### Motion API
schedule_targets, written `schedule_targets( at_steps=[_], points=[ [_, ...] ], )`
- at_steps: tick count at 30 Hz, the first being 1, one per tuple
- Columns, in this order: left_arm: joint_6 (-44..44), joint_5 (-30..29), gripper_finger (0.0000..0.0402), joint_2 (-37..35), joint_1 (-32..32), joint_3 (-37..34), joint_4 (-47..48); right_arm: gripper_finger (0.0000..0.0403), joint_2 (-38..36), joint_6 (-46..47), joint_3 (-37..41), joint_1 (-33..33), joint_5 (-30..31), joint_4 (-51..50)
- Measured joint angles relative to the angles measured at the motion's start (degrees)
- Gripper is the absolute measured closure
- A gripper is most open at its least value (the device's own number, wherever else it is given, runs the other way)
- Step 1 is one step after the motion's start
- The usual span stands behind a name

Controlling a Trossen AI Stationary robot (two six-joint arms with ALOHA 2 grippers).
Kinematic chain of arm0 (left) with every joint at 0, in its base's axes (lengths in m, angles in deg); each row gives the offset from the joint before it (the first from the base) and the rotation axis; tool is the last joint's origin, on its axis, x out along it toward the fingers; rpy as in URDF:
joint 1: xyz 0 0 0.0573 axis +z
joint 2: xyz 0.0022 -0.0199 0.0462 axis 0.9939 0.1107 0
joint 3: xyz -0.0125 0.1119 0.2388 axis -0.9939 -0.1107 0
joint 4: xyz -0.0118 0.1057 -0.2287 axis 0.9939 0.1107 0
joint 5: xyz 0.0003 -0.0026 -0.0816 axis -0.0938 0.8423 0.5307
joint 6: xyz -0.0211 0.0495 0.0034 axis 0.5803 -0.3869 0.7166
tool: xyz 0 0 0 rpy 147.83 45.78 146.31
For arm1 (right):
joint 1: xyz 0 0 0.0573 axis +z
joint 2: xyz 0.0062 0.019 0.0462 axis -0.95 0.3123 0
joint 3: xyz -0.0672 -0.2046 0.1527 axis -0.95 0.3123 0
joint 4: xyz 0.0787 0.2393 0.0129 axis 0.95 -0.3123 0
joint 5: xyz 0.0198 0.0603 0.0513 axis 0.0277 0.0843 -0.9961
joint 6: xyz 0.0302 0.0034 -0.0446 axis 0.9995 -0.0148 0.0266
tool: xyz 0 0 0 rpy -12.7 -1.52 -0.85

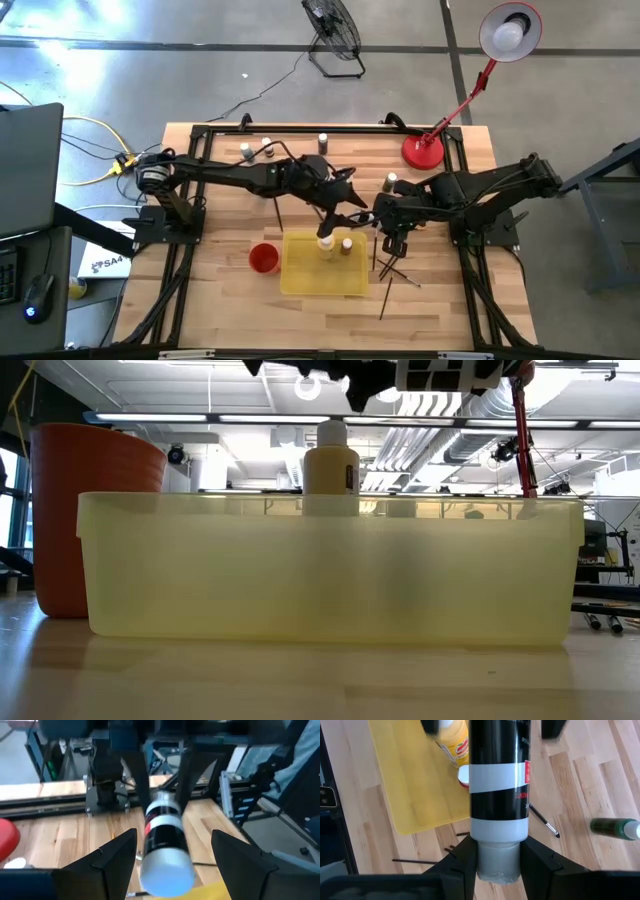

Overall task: Pick & Place Paint Supplies
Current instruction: Put the white paint bottle into the yellow bin

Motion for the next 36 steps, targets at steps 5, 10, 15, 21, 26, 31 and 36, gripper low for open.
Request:
schedule_targets(
  at_steps=[5,10,15,21,26,31,36],
  points=[
    [1.13,-0.15,0.0151,0.58,0.00,0.00,0.03,0.0297,0.00,0.00,0.00,0.00,0.16,0.03],
    [1.11,-0.23,0.0151,0.92,0.00,-0.11,-0.55,0.0297,0.00,0.00,0.00,0.00,0.43,0.05],
    [1.10,-0.23,0.0151,0.83,0.00,-0.08,-0.04,0.0297,0.00,0.00,0.00,0.00,0.51,0.12],
    [1.57,-0.23,0.0151,0.83,0.00,-0.08,0.29,0.0297,0.00,0.00,0.00,0.00,0.53,0.46],
    [1.74,-0.26,0.0151,0.83,0.00,-0.08,1.74,0.0297,0.00,-0.02,0.00,0.00,0.53,1.41],
    [2.03,-0.27,0.0155,0.83,0.00,-0.08,1.57,0.0297,0.00,-0.03,0.00,0.00,0.53,1.36],
    [2.05,-0.27,0.0195,0.83,0.00,-0.08,1.55,0.0297,0.00,-0.04,0.00,0.00,0.51,1.38]
  ],
)
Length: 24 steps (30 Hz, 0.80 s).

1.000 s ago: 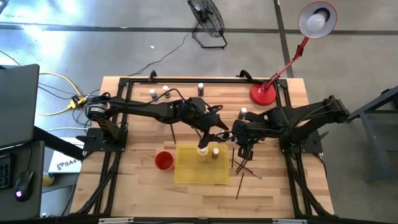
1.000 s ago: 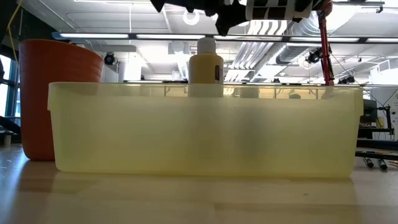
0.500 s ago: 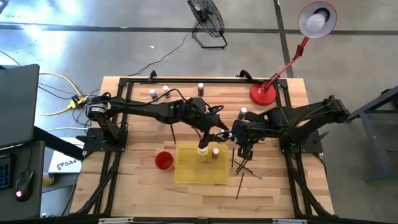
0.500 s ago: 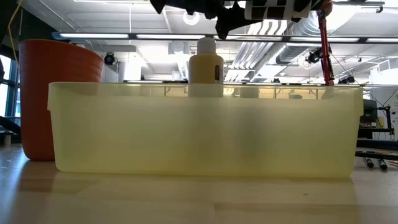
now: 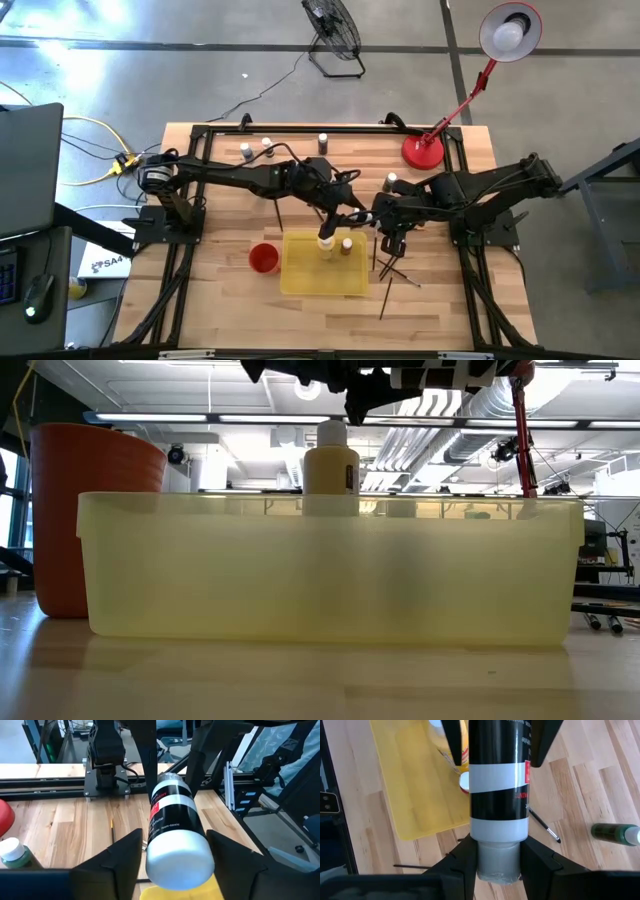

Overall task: Pick & Place Paint Supplies
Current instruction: Put the white paint bottle into the yellow bin

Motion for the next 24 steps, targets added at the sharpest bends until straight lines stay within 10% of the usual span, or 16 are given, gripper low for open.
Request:
schedule_targets(
  at_steps=[16,24],
  points=[
    [1.49,0.00,0.0270,0.00,0.00,0.00,-0.03,0.0294,0.00,-0.65,0.00,-0.04,-1.27,-0.04],
    [1.66,0.04,0.0270,0.00,0.09,0.00,-0.52,0.0151,0.00,-1.49,0.00,0.00,-2.38,-1.13]
  ],
)
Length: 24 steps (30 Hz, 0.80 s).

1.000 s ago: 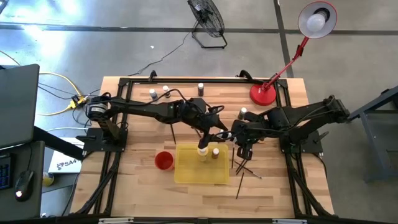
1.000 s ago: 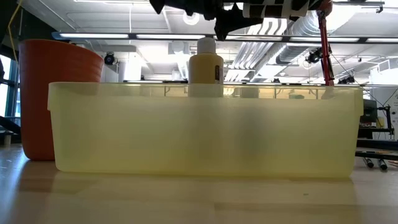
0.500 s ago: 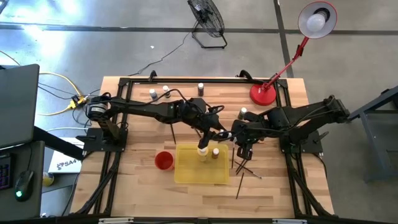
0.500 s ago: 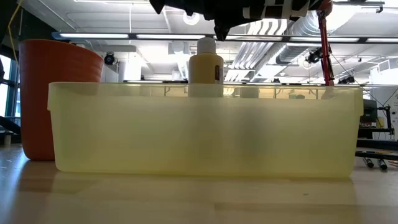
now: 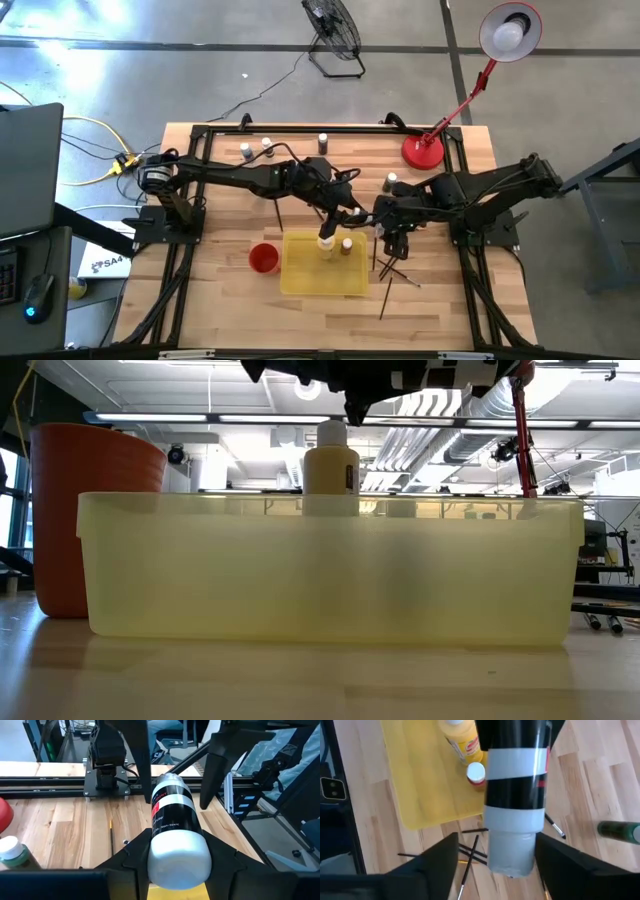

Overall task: Pick & Place Paint Supplies
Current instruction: Put the white paint bottle into the yellow bin

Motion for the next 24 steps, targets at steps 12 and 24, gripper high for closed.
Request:
schedule_targets(
  at_steps=[12,24],
  points=[
    [0.05,0.13,0.0270,0.00,0.50,0.00,-2.60,0.0186,-7.61,16.13,0.02,0.53,-8.71,-13.08],
    [5.93,7.22,0.0270,-0.46,3.52,0.00,-9.35,0.0285,-28.01,30.55,8.17,20.95,29.68,4.88]
  ],
)
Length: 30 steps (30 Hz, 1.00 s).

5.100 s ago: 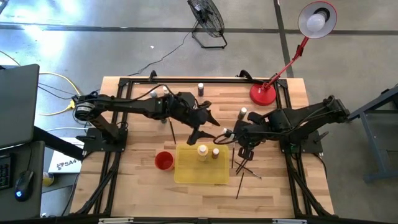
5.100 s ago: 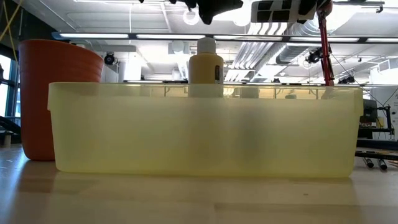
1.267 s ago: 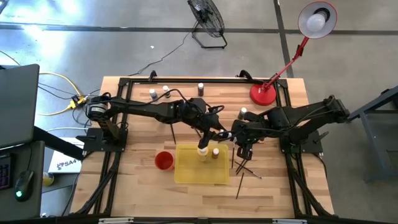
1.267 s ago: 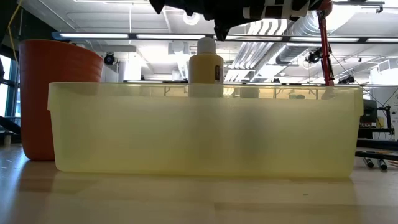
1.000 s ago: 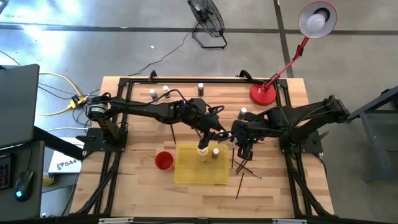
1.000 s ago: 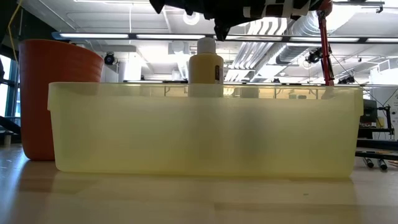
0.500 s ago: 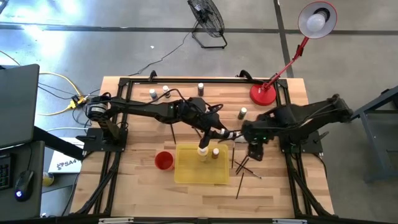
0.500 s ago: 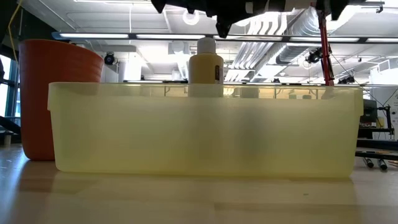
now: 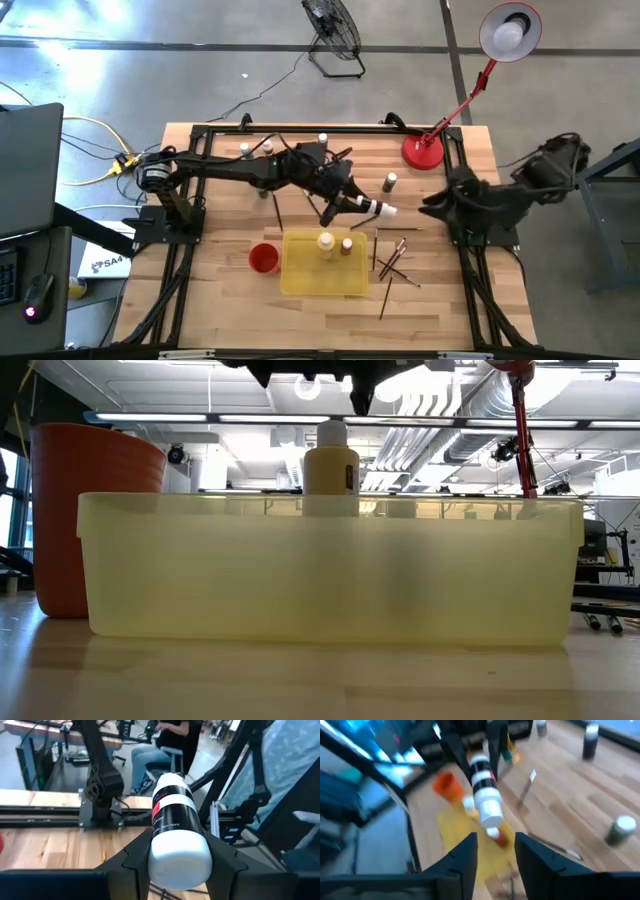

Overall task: Pick & Place Paint Supplies
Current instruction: Put the white paint bottle into the yellow bin

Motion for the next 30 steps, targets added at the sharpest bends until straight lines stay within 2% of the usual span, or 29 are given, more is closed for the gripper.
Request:
schedule_targets(
  at_steps=[5,11,16,25,27,30],
  points=[
    [0.00,0.33,0.0270,0.00,-0.10,0.00,-2.65,0.0301,-4.79,3.80,12.33,6.52,11.63,8.17],
    [-0.07,0.30,0.0270,0.00,-0.09,0.00,-3.00,0.0304,-6.99,5.49,25.02,8.10,23.35,23.51],
    [-0.08,0.30,0.0270,0.00,-0.09,0.00,-3.08,0.0299,-7.35,5.48,30.68,8.10,27.78,34.37],
    [-0.09,0.45,0.0270,0.00,-0.09,0.00,-5.26,0.0305,-7.02,5.55,39.46,9.83,28.05,44.51],
    [-0.07,1.05,0.0270,0.00,-0.08,0.00,-5.94,0.0309,-7.12,6.11,41.25,11.54,29.96,46.76],
    [-0.09,1.56,0.0270,0.00,-0.09,0.00,-6.01,0.0316,-7.12,6.96,44.66,14.00,35.93,51.50]
  ],
)
